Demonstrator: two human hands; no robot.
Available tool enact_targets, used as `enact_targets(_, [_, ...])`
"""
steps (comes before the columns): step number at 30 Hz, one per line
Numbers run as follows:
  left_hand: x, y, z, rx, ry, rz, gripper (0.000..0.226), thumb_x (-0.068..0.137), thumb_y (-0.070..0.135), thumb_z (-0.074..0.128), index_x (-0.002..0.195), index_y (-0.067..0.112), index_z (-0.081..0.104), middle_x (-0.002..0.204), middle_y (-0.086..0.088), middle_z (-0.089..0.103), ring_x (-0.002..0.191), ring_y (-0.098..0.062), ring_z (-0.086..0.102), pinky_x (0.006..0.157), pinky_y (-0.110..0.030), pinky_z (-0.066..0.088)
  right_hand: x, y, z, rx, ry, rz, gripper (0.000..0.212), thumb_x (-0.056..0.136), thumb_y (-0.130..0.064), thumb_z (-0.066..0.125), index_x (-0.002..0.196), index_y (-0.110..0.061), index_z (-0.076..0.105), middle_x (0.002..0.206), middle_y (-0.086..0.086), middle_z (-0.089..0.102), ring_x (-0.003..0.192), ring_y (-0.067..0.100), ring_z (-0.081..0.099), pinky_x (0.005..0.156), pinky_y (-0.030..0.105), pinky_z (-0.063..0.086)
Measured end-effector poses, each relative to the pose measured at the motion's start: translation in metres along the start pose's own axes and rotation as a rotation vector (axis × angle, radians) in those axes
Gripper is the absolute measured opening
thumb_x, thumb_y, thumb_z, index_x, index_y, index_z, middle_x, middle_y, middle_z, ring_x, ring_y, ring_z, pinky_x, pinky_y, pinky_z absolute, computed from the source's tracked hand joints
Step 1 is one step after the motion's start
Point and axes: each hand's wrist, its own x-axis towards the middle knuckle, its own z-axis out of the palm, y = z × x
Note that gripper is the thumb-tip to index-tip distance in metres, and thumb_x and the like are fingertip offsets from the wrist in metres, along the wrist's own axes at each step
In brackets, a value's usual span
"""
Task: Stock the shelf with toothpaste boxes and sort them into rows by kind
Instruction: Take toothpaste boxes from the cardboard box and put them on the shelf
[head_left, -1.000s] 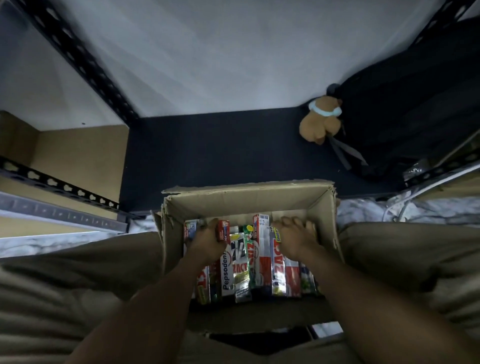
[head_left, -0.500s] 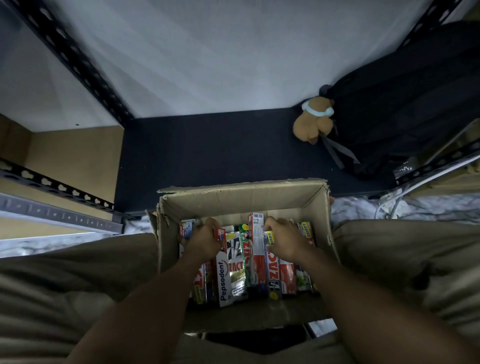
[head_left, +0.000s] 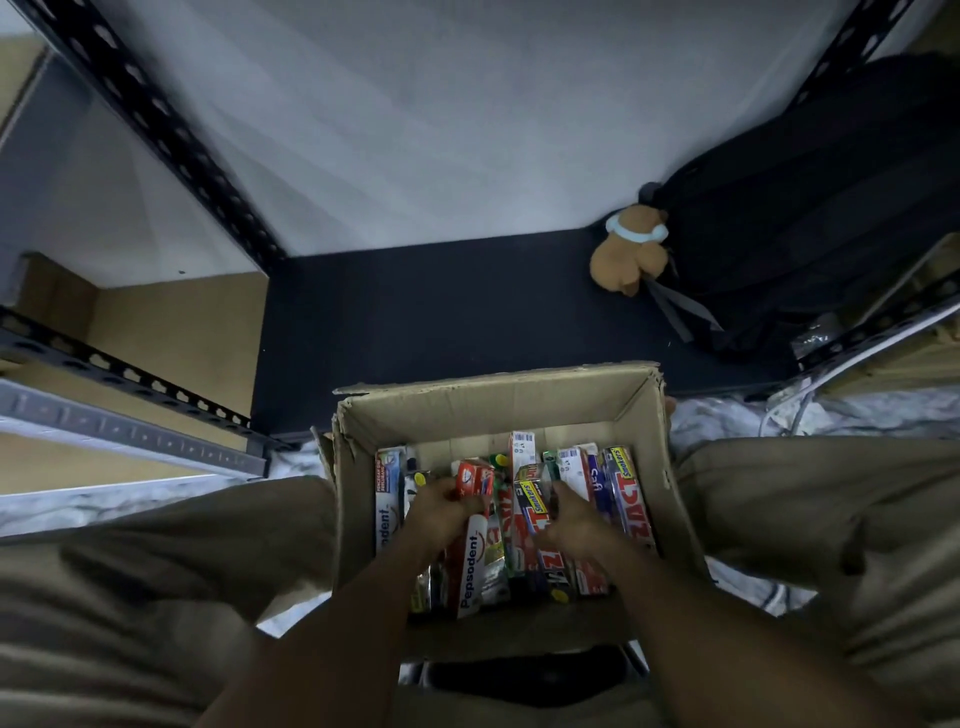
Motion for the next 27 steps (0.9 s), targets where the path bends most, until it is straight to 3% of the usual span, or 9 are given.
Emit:
enact_targets(3, [-0.007,-0.01,0.004,0.077,-0.071,-0.011,0.069,0.086,0.013,0.074,0.147,0.018,0.041,0.136,-0.005,0.06,0.127,-0.025,0.056,0.108,-0.047,0.043,-0.002,0.003,0.0,0.037,0.009,0.004,0.07,0.081,-0.011,0.078,0.139,-0.023,0.041,0.136,0.005,0.057,0.117,0.021,0.056,0.097,0.038,0.05])
enact_targets(5, [-0.013,-0.016,0.007,0.08,-0.068,-0.016,0.078,0.088,0.008,0.071,0.152,0.017,0.029,0.146,-0.007,0.051,0.135,-0.027,0.049,0.108,-0.046,0.041,-0.005,0.003,-0.003,0.079,0.014,-0.011,0.072,0.083,-0.009,0.076,0.143,-0.022,0.038,0.14,0.006,0.053,0.121,0.022,0.054,0.098,0.038,0.05])
enact_targets(10, [-0.018,-0.011,0.005,0.143,-0.058,0.128,0.078,0.091,0.013,0.07,0.154,0.018,0.024,0.147,-0.006,0.05,0.135,-0.022,0.048,0.1,-0.033,0.042,-0.013,-0.004,-0.008,0.088,0.084,-0.134,0.092,0.086,-0.021,0.076,0.156,-0.03,0.017,0.149,0.003,0.048,0.137,0.027,0.046,0.11,0.041,0.042])
enact_targets(14, [-0.025,0.005,-0.005,0.169,-0.005,0.277,0.075,0.097,0.02,0.063,0.155,0.031,0.016,0.139,0.004,0.053,0.128,-0.015,0.053,0.098,-0.031,0.05,-0.028,-0.028,-0.024,0.0,0.134,-0.26,0.093,0.095,-0.031,0.066,0.159,-0.031,-0.002,0.154,0.004,0.044,0.136,0.024,0.046,0.104,0.034,0.039])
enact_targets(16, [-0.03,0.021,-0.013,0.175,0.027,0.358,0.076,0.098,0.02,0.061,0.156,0.034,0.014,0.136,0.013,0.047,0.122,-0.007,0.055,0.086,-0.017,0.051,-0.039,-0.04,-0.035,-0.101,0.216,-0.353,0.093,0.095,-0.043,0.063,0.157,-0.039,-0.006,0.158,0.002,0.038,0.139,0.023,0.043,0.107,0.037,0.039])
enact_targets(17, [-0.033,0.03,-0.017,0.173,0.048,0.397,0.075,0.098,0.02,0.062,0.156,0.036,0.017,0.136,0.015,0.048,0.119,-0.004,0.057,0.083,-0.015,0.051,-0.044,-0.045,-0.041,-0.114,0.261,-0.406,0.091,0.094,-0.046,0.063,0.157,-0.044,-0.002,0.158,-0.003,0.037,0.139,0.021,0.042,0.108,0.036,0.038])
enact_targets(21, [-0.052,0.068,-0.033,0.074,0.052,0.466,0.061,0.095,0.011,0.065,0.146,0.03,0.037,0.12,0.0,0.07,0.102,-0.019,0.072,0.084,-0.038,0.06,-0.077,-0.078,-0.068,0.087,0.37,-0.671,0.065,0.092,-0.035,0.07,0.148,-0.043,0.04,0.143,-0.015,0.054,0.128,-0.003,0.051,0.107,0.025,0.043])
enact_targets(24, [-0.077,0.097,-0.043,0.091,-0.011,0.538,0.061,0.094,0.004,0.066,0.142,0.033,0.042,0.121,-0.003,0.07,0.103,-0.018,0.072,0.08,-0.03,0.058,-0.105,-0.097,-0.089,0.177,0.422,-0.755,0.054,0.09,-0.03,0.074,0.138,-0.046,0.054,0.125,-0.013,0.067,0.103,-0.001,0.067,0.089,0.024,0.056])
enact_targets(27, [-0.11,0.127,-0.052,0.134,-0.046,0.595,0.058,0.094,0.007,0.066,0.139,0.037,0.045,0.117,0.0,0.07,0.091,-0.011,0.073,0.07,-0.024,0.056,-0.139,-0.112,-0.109,0.219,0.454,-0.829,0.05,0.092,-0.021,0.071,0.133,-0.047,0.059,0.115,-0.019,0.071,0.088,0.005,0.072,0.079,0.028,0.059])
